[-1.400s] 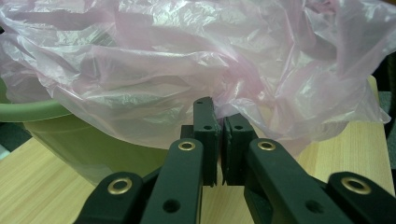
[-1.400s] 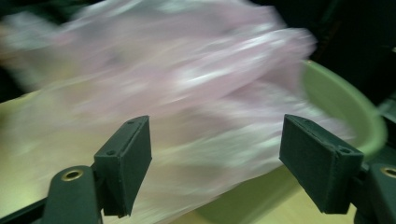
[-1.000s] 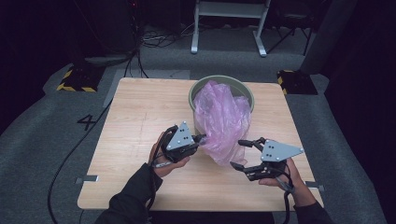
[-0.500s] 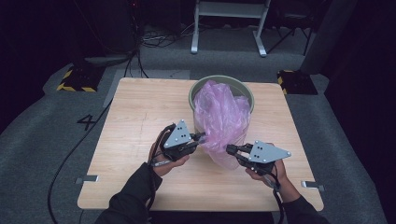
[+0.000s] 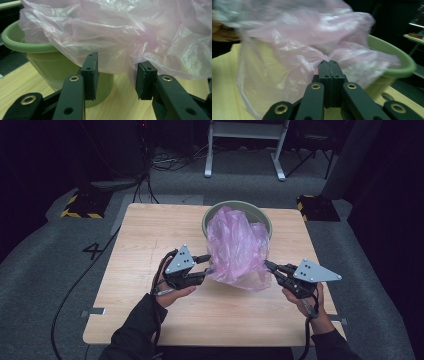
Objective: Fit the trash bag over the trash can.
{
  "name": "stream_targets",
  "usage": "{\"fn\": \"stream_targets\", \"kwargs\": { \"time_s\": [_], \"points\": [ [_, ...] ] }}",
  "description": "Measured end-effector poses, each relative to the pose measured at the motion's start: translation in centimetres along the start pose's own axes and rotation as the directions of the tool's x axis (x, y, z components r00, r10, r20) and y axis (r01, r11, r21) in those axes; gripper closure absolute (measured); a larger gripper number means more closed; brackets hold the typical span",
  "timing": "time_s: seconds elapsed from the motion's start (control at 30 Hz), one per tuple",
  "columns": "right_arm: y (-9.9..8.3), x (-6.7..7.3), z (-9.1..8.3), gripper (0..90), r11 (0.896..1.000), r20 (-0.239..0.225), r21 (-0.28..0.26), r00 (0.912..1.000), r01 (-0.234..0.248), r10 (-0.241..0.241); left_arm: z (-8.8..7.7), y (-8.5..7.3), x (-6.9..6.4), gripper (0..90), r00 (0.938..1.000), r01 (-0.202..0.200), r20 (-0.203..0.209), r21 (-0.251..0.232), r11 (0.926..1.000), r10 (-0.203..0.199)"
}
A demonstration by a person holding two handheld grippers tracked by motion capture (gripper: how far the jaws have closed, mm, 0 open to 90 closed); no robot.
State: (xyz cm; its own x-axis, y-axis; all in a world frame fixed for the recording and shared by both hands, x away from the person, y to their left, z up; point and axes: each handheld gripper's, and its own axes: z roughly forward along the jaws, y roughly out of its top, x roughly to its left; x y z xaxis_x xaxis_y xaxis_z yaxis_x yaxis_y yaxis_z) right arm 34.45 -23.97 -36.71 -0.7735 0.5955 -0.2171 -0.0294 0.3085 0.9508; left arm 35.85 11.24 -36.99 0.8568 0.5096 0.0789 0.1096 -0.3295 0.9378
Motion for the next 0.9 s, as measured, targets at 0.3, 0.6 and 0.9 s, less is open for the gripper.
{"fn": "stream_targets", "kwargs": {
  "time_s": [0.3,0.6,0.9],
  "points": [
    [-0.9,-3.5,-1.3,90.0,0.989,0.135,-0.012,0.98,-0.146,0.147,-0.5,-0.2,0.3,73.9,0.9998,-0.008,-0.016,0.01,0.9999,0.009],
    [-1.0,-4.0,-2.0,72.8,0.987,0.125,-0.007,0.9792,-0.16,0.159,-0.1,-0.2,0.1,79.6,0.9998,-0.018,-0.005,0.016,0.9997,0.018],
    [0.3,-3.0,-4.5,27.6,0.996,0.026,0.009,0.9961,-0.085,0.084,-0.5,-0.2,0.0,84.0,0.9996,-0.021,-0.016,0.018,0.9996,0.021]
  ]
}}
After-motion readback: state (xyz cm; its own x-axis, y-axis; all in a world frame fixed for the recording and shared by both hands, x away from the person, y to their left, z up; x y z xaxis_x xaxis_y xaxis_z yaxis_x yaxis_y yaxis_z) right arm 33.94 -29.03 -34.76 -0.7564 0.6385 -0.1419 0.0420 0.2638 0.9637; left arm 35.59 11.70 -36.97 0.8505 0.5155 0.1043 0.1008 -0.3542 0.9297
